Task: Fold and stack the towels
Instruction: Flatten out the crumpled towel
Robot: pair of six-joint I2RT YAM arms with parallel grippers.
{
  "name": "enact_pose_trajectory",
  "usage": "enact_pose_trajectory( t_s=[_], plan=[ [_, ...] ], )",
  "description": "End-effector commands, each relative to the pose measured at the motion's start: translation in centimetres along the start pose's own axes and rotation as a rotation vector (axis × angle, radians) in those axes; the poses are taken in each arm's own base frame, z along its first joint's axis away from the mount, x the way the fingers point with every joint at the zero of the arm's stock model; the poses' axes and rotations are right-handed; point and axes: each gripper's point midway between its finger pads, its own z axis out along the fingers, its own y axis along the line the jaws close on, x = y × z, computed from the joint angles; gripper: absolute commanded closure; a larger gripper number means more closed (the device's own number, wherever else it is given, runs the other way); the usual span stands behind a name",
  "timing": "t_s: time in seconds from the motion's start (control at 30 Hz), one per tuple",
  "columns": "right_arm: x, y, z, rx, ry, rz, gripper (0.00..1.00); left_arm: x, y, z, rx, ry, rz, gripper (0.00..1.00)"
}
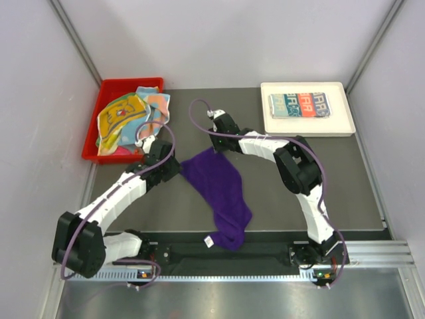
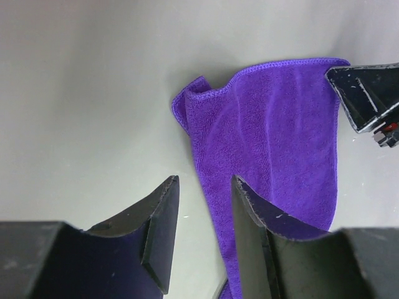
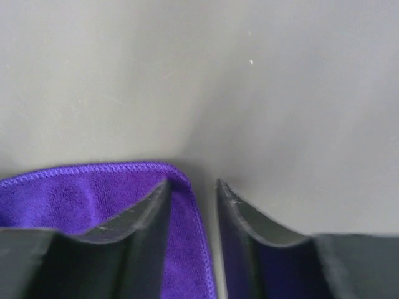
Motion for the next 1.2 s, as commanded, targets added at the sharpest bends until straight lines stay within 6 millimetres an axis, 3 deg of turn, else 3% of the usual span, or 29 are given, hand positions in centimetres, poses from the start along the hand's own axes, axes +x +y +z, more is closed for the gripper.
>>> enact_pose_trajectory(
  t_s=[0.0, 0.1, 0.3, 0.5, 0.8, 0.9, 1.17],
  plan=[
    [-1.1, 1.8, 0.3, -0.050, -0.032, -0.015, 0.67, -0.3, -0.5, 0.9, 0.029, -0.010, -0.046, 0.57],
    [-1.4, 1.4, -0.3, -0.036, -0.041, -0.009, 0.82, 0.0, 0.1, 1.8, 0.003, 0.003, -0.085, 0.56],
    [-1.8, -1.4, -2.8, 0.034, -0.071, 0.047, 0.92, -0.6, -1.0, 3.6, 0.008, 0.007, -0.101, 0.57],
    [-2.8, -4.1, -5.2, 0.076, -0.109, 0.093, 0.93, -1.5, -1.8, 6.1, -0.033, 0.006, -0.072, 0.60],
    [-3.1, -7.3, -6.6, 0.135, -0.112, 0.127, 0.94, -1.7, -2.9, 9.8, -0.079, 0.038, -0.037, 0.61],
    [-3.0, -7.9, -6.7, 0.141, -0.111, 0.135, 0.94, -2.0, -3.1, 10.1, -0.092, 0.044, -0.031, 0.61],
    [-2.3, -9.0, -6.7, 0.163, -0.104, 0.148, 0.94, -1.7, -1.2, 9.4, -0.186, 0.045, -0.035, 0.56]
  ],
)
